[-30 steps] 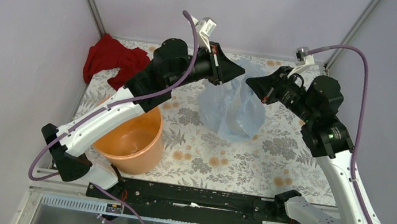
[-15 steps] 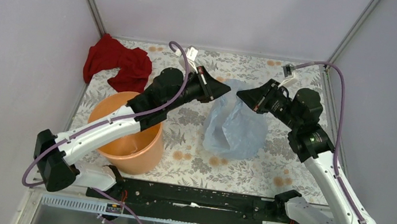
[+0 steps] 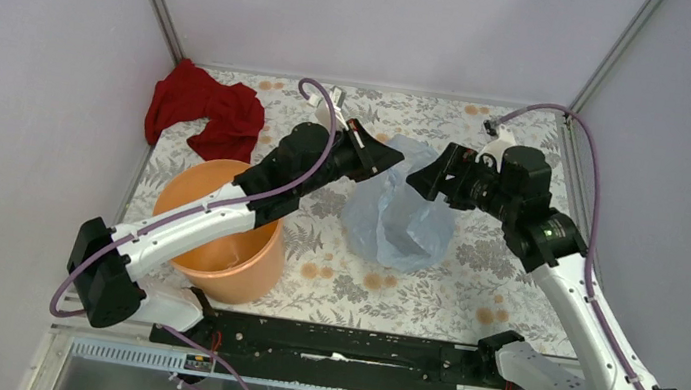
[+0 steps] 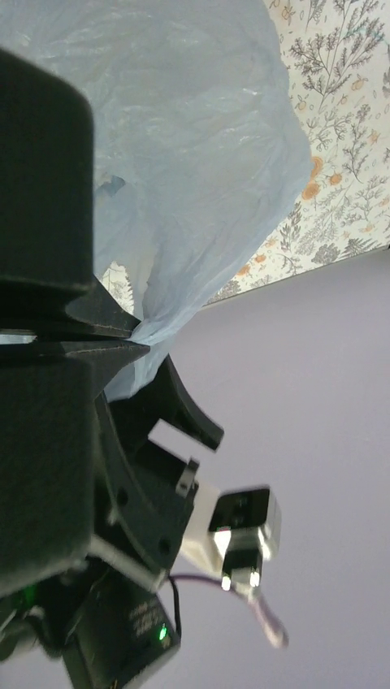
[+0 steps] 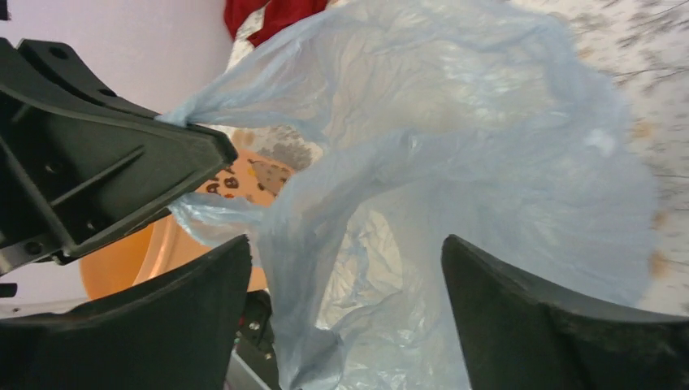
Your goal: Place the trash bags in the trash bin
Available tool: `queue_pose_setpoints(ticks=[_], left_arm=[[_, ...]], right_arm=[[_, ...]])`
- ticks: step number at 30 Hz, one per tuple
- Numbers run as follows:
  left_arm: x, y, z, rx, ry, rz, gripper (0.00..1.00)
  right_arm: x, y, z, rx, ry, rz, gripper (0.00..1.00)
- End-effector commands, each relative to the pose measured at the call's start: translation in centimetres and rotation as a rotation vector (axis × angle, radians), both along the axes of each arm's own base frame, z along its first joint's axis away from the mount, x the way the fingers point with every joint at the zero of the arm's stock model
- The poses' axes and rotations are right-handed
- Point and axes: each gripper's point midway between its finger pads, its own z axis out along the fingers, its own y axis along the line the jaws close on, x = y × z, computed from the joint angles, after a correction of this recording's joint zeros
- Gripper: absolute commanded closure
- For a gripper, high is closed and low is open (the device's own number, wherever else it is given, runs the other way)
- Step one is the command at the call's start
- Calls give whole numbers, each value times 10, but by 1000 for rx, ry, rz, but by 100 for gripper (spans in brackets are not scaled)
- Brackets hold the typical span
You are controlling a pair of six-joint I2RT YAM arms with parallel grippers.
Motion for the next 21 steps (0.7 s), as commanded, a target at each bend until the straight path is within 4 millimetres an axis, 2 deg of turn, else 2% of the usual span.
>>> queue_pose_setpoints(ticks=[1,5,8,15,18,21], left_arm=[[1,-4,13,-53,-21,-2,100],[1,-3,12,-46,-12,1,100],[1,0,9,-35,-7,12,100],[5,4,4,-11,9,45,100],[5,3,3,-1,15,41,100],[5,3,0,-7,27,45,100]], right_arm=[[-12,-38,24,-184,-83,-74,2],[-18,-68,23,-285,-99,-173,0],[-20,-83,6,-317,-67,-248,0],[-31,-92,2,-231,-97,-330,0],[-33,-87,-12,-259,-66,-283,0],[-46,-45,-11,-165,-118,-24,0]])
